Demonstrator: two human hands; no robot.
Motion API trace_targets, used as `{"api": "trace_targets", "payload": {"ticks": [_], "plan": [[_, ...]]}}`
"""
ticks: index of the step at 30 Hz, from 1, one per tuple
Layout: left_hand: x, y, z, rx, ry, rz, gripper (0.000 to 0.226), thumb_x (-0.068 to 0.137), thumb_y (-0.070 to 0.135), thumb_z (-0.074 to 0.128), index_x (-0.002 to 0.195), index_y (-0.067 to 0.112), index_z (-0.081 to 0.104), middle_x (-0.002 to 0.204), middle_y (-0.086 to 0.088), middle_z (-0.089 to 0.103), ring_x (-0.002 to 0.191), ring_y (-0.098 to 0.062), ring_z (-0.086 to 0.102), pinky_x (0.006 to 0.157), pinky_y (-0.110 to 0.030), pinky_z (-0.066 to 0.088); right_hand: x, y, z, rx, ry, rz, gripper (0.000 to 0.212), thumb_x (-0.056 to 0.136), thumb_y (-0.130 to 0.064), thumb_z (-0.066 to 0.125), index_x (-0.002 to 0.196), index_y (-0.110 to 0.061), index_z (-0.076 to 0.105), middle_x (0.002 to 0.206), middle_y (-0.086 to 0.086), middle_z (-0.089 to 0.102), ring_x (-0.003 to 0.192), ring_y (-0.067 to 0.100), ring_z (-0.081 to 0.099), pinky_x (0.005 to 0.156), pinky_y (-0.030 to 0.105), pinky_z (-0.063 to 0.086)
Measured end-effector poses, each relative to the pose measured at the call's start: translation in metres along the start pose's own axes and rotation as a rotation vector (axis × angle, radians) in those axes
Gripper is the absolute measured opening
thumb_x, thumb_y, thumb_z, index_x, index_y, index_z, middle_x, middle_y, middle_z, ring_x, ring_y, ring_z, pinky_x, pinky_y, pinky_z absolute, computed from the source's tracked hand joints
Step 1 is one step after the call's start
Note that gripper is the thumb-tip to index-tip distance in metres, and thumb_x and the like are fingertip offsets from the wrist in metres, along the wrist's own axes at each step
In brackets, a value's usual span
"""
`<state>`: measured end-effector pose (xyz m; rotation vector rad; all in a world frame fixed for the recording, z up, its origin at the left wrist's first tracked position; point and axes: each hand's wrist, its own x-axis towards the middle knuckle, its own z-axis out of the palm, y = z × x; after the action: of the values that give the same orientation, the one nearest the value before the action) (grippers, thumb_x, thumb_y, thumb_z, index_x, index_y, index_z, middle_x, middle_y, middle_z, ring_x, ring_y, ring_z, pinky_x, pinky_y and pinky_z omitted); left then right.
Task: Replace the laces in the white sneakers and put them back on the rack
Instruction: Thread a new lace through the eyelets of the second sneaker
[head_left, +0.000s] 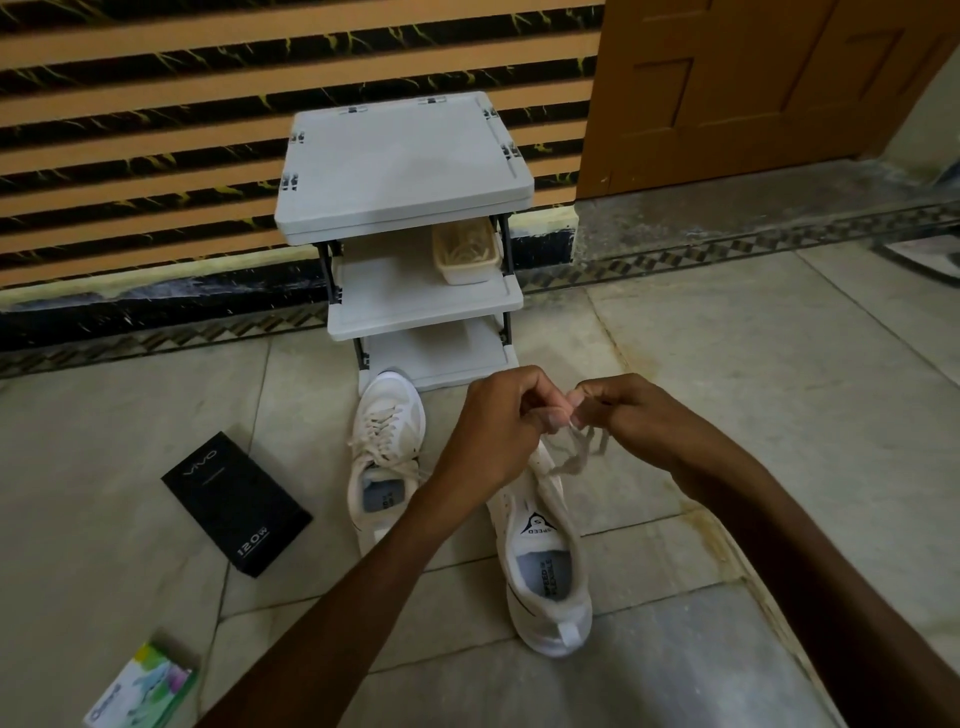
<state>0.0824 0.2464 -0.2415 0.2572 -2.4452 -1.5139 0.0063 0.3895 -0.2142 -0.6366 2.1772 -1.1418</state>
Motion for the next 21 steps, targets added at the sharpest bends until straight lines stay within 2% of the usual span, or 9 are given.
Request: {"api": "trace_targets", "payload": {"ticks": [2,4,6,8,11,12,14,17,21], "plan": [[0.001,-0.001,0.002,0.068,0.028,0.027,0.020,0.080,0.001,0.072,0.072,0.019,0.066,0.074,0.005,0.070,0.068,-0.002,0.064,0.067,-0.021,0.054,0.000,0.001,0.002,-0.021,0.025,-0.011,0.029,0.095,-0.019,0.051,0.070,-0.020,0.066,0.080,0.005,0.068,0.082,0.024,0.061,0.077,0.037,0.047],[0.005,-0.009,0.002,0.189,0.071,0.051,0.028,0.080,-0.003,0.070,0.070,0.022,0.062,0.072,0.011,0.064,0.068,0.002,0.060,0.062,-0.011,0.046,0.000,0.003,0.003,-0.024,0.041,-0.012,0.031,0.098,-0.029,0.049,0.075,-0.019,0.066,0.087,0.011,0.068,0.085,0.028,0.061,0.075,0.036,0.045],[0.011,-0.023,-0.003,0.292,0.135,0.052,0.032,0.075,-0.008,0.069,0.068,0.022,0.061,0.070,0.014,0.060,0.072,0.002,0.059,0.060,-0.008,0.043,0.000,0.004,0.003,-0.017,0.058,-0.001,0.032,0.100,-0.033,0.047,0.078,-0.018,0.066,0.086,0.004,0.065,0.086,0.019,0.059,0.072,0.031,0.042],[0.017,-0.035,-0.011,0.327,0.167,0.014,0.027,0.072,-0.011,0.067,0.067,0.015,0.063,0.069,0.013,0.059,0.071,0.000,0.060,0.060,-0.008,0.043,0.000,0.006,0.001,-0.018,0.079,0.012,0.030,0.099,-0.033,0.048,0.082,-0.018,0.067,0.093,-0.002,0.066,0.094,0.016,0.059,0.078,0.031,0.044],[0.025,-0.048,-0.023,0.413,0.151,-0.112,0.022,0.071,-0.014,0.059,0.066,0.006,0.066,0.069,-0.001,0.061,0.064,-0.008,0.057,0.061,-0.019,0.044,-0.001,0.008,0.000,-0.027,0.082,0.047,0.028,0.100,-0.033,0.048,0.088,-0.018,0.068,0.104,-0.003,0.065,0.102,0.015,0.057,0.085,0.032,0.042],[0.028,-0.053,-0.026,0.435,0.153,-0.149,0.023,0.071,-0.013,0.057,0.066,0.007,0.066,0.070,-0.004,0.060,0.065,-0.014,0.056,0.059,-0.018,0.040,-0.001,0.010,0.000,-0.031,0.085,0.047,0.029,0.100,-0.033,0.048,0.088,-0.017,0.069,0.106,-0.003,0.065,0.103,0.015,0.056,0.086,0.031,0.041],[0.032,-0.064,-0.030,0.458,0.188,-0.198,0.021,0.075,-0.009,0.057,0.067,0.009,0.065,0.073,-0.005,0.062,0.067,-0.012,0.054,0.056,-0.009,0.037,-0.003,0.011,0.000,-0.040,0.092,0.055,0.028,0.099,-0.033,0.049,0.088,-0.017,0.069,0.107,-0.003,0.064,0.104,0.016,0.056,0.085,0.030,0.040],[0.038,-0.081,-0.031,0.494,0.206,-0.245,0.020,0.076,-0.004,0.057,0.065,0.011,0.064,0.074,-0.005,0.066,0.066,-0.012,0.057,0.056,-0.008,0.035,-0.004,0.011,0.000,-0.070,0.092,0.061,0.031,0.097,-0.034,0.051,0.077,-0.020,0.068,0.093,-0.006,0.064,0.094,0.015,0.058,0.076,0.028,0.041],[0.047,-0.091,-0.031,0.551,0.233,-0.275,0.020,0.078,-0.002,0.056,0.063,0.009,0.064,0.069,-0.008,0.063,0.064,-0.016,0.059,0.066,-0.027,0.047,-0.001,0.012,0.000,-0.098,0.174,0.103,0.045,0.090,-0.049,0.060,0.056,-0.019,0.065,0.061,-0.004,0.062,0.069,0.015,0.062,0.068,0.027,0.046]]}}
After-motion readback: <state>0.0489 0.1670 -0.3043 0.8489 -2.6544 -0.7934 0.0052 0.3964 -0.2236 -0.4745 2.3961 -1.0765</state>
